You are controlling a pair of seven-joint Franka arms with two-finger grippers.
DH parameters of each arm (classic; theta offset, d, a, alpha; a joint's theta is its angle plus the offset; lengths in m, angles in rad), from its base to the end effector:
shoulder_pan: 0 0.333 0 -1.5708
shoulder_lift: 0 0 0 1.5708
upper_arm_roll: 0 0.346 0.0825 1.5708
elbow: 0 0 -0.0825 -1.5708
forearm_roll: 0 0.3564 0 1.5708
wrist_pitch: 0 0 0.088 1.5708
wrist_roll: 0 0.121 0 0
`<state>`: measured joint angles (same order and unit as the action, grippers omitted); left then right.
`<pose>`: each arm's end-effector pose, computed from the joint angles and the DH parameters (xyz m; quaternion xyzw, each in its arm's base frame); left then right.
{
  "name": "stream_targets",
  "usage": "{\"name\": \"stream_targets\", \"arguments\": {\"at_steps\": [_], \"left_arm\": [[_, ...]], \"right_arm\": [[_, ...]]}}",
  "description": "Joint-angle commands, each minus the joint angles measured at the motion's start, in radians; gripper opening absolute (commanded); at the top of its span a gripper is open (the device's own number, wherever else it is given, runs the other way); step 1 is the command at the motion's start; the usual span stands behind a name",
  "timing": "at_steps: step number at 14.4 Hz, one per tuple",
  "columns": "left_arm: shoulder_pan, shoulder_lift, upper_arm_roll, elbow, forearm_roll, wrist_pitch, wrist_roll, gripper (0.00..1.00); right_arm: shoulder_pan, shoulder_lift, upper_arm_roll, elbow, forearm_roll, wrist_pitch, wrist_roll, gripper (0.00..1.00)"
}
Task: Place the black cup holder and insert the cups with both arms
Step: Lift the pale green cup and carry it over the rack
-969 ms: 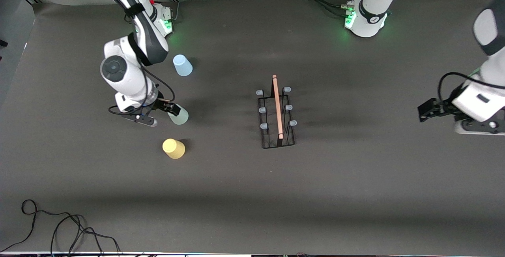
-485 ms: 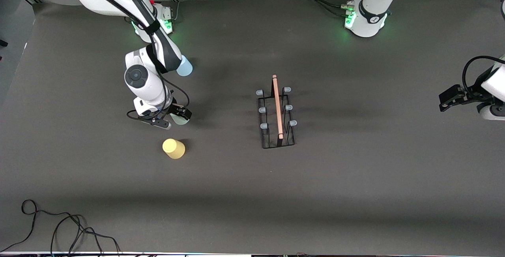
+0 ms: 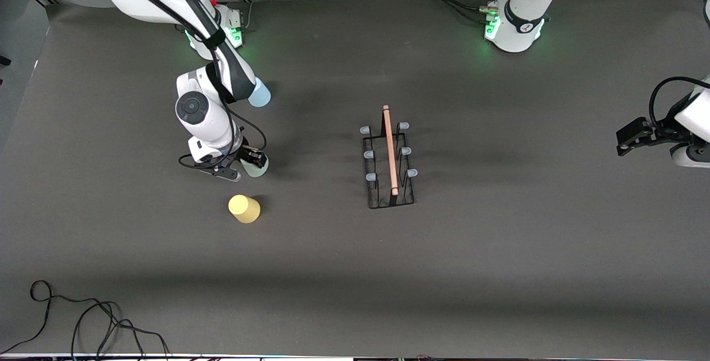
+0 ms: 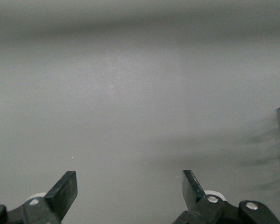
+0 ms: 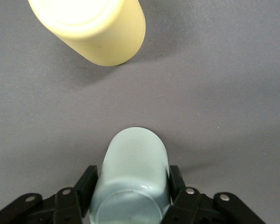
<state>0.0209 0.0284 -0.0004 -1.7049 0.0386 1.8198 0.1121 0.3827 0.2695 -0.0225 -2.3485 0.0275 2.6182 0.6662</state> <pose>0.5553 0.0151 0.5874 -0.9977 0.0497 -0.0419 0.0217 0.4768 0.1791 0.2562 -0.9865 0.1638 0.0018 0.0035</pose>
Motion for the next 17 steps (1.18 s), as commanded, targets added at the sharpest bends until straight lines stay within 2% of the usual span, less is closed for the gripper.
{"name": "stream_targets", "arguments": {"at_steps": [1, 5, 8, 11, 17], "left_arm": [[-0.001, -0.001, -0.001, 0.014, 0.003, -0.016, 0.015, 1.00], [-0.001, -0.001, -0.003, 0.036, -0.018, -0.030, 0.015, 1.00], [-0.006, 0.018, -0.003, 0.115, -0.035, -0.124, 0.017, 1.00], [-0.012, 0.016, -0.004, 0.117, -0.029, -0.140, 0.012, 1.00], [-0.012, 0.010, -0.006, 0.111, -0.020, -0.102, 0.014, 1.00]], "right_arm": [[0.008, -0.074, -0.004, 0.006, -0.001, -0.062, 0.027, 0.00], [0.015, -0.174, -0.002, 0.121, 0.000, -0.309, 0.067, 0.00], [0.082, -0.159, -0.002, 0.283, 0.002, -0.460, 0.186, 0.00], [0.136, -0.115, -0.004, 0.400, 0.101, -0.486, 0.279, 0.00], [0.309, 0.094, -0.004, 0.661, 0.106, -0.486, 0.579, 0.00]]}}
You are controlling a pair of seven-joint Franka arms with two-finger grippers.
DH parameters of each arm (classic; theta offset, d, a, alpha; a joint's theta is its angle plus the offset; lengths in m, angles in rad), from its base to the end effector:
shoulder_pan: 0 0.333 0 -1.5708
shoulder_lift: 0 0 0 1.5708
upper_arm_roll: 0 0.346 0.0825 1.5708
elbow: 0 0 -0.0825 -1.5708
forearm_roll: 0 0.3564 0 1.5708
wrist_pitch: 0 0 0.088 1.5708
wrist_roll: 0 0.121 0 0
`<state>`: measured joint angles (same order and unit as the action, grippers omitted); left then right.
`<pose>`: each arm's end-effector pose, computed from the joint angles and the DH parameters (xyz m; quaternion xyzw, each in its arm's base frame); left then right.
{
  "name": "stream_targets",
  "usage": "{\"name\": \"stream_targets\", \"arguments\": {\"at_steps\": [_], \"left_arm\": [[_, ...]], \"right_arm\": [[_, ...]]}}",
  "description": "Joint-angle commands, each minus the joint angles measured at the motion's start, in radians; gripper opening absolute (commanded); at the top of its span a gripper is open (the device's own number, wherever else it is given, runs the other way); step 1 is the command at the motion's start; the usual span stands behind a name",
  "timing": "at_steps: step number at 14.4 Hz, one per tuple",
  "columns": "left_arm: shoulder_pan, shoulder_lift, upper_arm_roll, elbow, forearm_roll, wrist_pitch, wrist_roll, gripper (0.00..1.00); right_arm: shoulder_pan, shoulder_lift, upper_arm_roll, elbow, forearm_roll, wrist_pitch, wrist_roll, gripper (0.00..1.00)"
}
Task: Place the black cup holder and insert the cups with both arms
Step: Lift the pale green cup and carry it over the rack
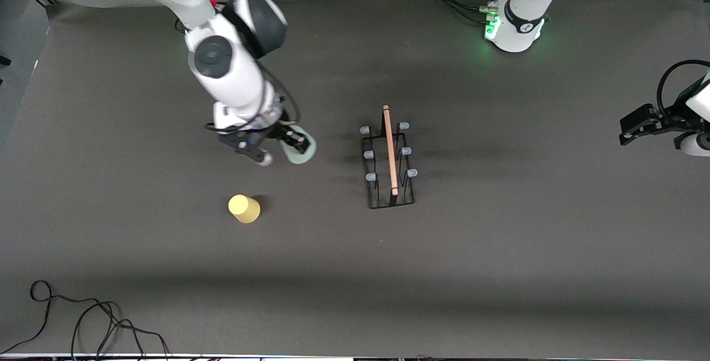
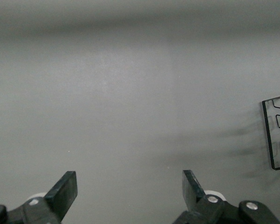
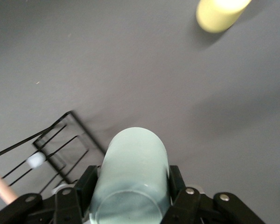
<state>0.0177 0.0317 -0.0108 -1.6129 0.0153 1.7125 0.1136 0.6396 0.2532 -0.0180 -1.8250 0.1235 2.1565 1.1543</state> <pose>0.5509 0.0055 0.6175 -0.9979 0.0541 -0.0334 0.0095 0.4962 0.3643 0.4328 -0.9539 0.2931 0.0145 0.0622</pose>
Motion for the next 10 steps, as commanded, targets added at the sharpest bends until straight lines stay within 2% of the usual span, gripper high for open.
{"name": "stream_targets", "arguments": {"at_steps": [1, 4, 10], "left_arm": [[-0.008, 0.010, 0.005, 0.021, 0.003, 0.009, 0.012, 1.00], [-0.004, 0.010, 0.005, 0.022, 0.003, 0.019, 0.012, 1.00], [-0.007, 0.013, 0.005, 0.021, 0.002, 0.007, 0.008, 1.00]], "right_arm": [[0.081, 0.133, -0.008, 0.165, 0.008, -0.023, 0.128, 0.00], [0.155, 0.178, -0.010, 0.204, -0.001, -0.020, 0.208, 0.00], [0.213, 0.195, -0.011, 0.204, -0.031, -0.014, 0.272, 0.00]]}}
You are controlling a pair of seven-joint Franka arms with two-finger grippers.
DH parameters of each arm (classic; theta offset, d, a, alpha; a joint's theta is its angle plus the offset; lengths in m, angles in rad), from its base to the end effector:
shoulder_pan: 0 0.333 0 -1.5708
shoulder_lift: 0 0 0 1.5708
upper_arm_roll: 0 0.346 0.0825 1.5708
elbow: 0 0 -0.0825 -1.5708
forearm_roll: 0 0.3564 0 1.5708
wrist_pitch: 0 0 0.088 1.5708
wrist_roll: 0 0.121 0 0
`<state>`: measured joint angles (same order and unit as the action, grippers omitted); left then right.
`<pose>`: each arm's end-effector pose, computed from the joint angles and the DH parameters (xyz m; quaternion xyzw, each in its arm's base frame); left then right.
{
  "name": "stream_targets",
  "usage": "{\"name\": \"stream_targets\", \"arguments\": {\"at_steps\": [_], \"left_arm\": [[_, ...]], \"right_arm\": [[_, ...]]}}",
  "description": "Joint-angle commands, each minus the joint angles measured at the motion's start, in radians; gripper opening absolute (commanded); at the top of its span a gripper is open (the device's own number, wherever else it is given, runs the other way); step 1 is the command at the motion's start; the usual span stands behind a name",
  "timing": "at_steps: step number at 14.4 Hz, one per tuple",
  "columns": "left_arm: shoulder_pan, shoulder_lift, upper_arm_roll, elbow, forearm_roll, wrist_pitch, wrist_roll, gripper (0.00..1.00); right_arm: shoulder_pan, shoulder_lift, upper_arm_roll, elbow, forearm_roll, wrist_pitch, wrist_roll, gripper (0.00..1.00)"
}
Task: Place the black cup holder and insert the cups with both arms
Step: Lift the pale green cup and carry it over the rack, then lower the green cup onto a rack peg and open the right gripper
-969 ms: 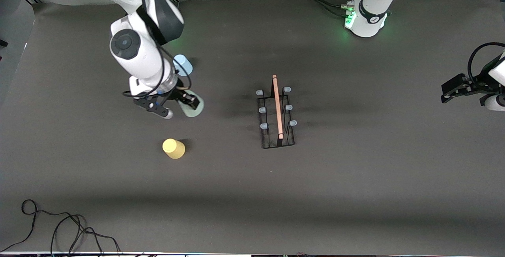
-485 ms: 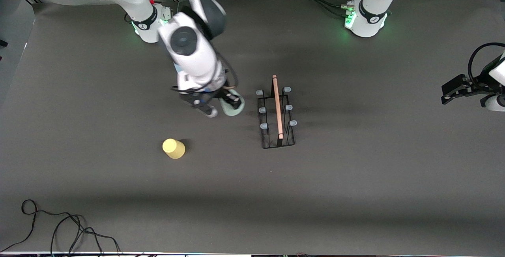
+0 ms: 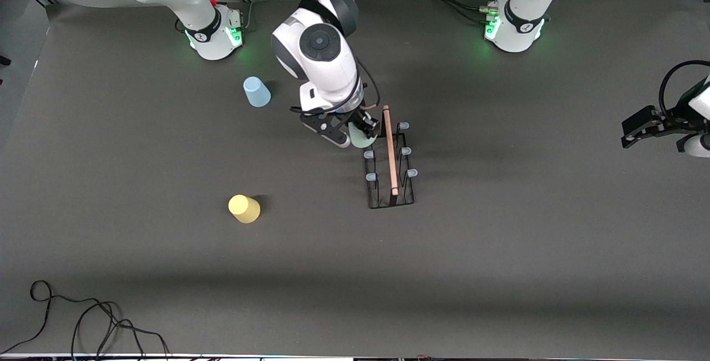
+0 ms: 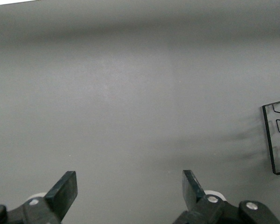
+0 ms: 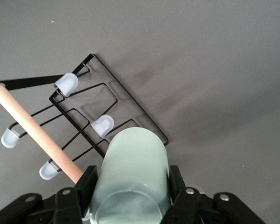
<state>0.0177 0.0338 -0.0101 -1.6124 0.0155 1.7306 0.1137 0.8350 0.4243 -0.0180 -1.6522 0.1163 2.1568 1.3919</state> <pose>0.5536 0.0059 0.6183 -0.9976 0.0539 -0.0417 0.0101 0.4509 0.4915 0.4006 -0.9485 0.3109 0.0230 0.0566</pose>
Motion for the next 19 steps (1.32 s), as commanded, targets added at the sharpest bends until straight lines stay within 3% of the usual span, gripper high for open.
{"name": "stream_targets", "arguments": {"at_steps": [1, 6, 7, 8, 9, 10, 12, 15, 19], "left_arm": [[-0.007, 0.011, 0.004, 0.022, 0.001, -0.013, 0.006, 1.00], [-0.007, 0.012, 0.004, 0.020, 0.001, -0.013, 0.006, 1.00], [-0.007, 0.014, 0.004, 0.020, 0.001, -0.011, 0.006, 1.00], [-0.007, 0.017, 0.004, 0.020, 0.001, -0.010, 0.004, 1.00], [-0.008, 0.015, 0.004, 0.020, 0.001, -0.011, 0.003, 1.00], [-0.008, 0.015, 0.004, 0.020, 0.001, -0.011, -0.002, 1.00], [-0.010, 0.017, 0.004, 0.022, 0.001, -0.010, -0.005, 1.00], [-0.012, 0.017, 0.004, 0.022, 0.001, -0.010, -0.005, 1.00], [-0.010, 0.017, 0.004, 0.022, 0.001, -0.008, -0.005, 1.00]], "right_arm": [[0.018, 0.033, -0.011, 0.031, -0.026, -0.012, 0.035, 0.00], [0.032, 0.083, -0.011, 0.029, -0.046, 0.029, 0.035, 0.00], [0.032, 0.090, -0.011, 0.029, -0.046, 0.037, 0.035, 0.06], [0.032, 0.093, -0.011, 0.031, -0.046, 0.038, 0.035, 0.37], [0.032, 0.093, -0.011, 0.031, -0.046, 0.038, 0.035, 0.54], [0.032, 0.093, -0.011, 0.031, -0.046, 0.038, 0.035, 0.57], [0.032, 0.093, -0.011, 0.031, -0.046, 0.038, 0.036, 0.76], [0.032, 0.091, -0.011, 0.031, -0.046, 0.038, 0.038, 0.84], [0.030, 0.083, -0.014, 0.035, -0.044, 0.037, 0.038, 0.85]]}}
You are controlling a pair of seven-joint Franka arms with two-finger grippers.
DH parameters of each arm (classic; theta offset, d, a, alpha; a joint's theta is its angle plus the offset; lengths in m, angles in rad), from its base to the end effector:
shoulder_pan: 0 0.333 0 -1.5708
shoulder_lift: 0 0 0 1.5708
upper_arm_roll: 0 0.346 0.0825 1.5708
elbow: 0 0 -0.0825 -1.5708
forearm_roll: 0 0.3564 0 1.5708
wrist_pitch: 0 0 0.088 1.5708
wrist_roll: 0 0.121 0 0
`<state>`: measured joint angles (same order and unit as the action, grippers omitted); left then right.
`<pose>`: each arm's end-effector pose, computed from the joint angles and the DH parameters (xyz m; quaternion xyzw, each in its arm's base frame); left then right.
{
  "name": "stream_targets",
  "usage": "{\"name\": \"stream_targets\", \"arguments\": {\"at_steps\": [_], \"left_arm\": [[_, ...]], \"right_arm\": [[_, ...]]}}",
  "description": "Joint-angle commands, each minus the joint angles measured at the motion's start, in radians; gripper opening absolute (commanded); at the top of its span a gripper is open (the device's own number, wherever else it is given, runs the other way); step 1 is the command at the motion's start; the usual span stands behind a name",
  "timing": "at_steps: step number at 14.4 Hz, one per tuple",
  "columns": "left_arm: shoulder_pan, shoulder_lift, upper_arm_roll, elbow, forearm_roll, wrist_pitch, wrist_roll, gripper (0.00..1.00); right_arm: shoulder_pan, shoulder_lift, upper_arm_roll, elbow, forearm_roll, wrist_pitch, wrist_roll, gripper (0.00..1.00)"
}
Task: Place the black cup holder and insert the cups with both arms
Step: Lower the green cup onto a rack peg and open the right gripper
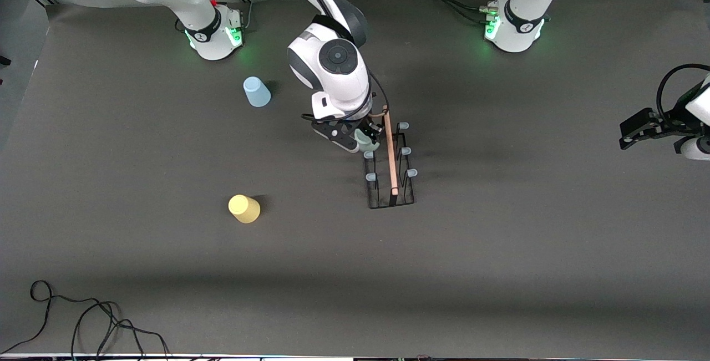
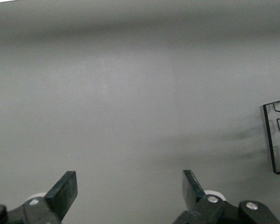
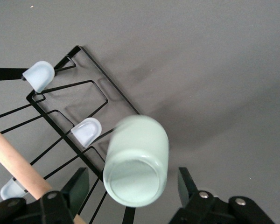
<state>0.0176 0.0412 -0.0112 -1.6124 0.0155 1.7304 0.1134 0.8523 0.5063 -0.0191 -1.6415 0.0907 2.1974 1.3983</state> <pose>0.5557 0.0053 0.6142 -0.9978 0.0544 -0.0379 0.0098 0.4513 0.5056 0.3540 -0.9525 0.3019 0.0185 0.0368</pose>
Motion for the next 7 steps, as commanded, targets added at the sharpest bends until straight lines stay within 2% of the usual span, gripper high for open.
{"name": "stream_targets", "arguments": {"at_steps": [1, 3, 7], "left_arm": [[-0.010, 0.009, 0.005, 0.022, 0.001, -0.008, -0.004, 1.00], [-0.012, 0.009, 0.005, 0.022, 0.001, -0.006, -0.004, 1.00], [-0.012, 0.009, 0.005, 0.020, 0.001, -0.005, -0.004, 1.00]], "right_arm": [[0.005, -0.005, -0.015, 0.032, -0.020, -0.010, 0.024, 0.85], [-0.005, -0.040, -0.031, 0.042, -0.020, -0.039, 0.007, 0.85], [-0.012, -0.074, -0.158, 0.129, -0.006, -0.266, -0.230, 0.85]]}}
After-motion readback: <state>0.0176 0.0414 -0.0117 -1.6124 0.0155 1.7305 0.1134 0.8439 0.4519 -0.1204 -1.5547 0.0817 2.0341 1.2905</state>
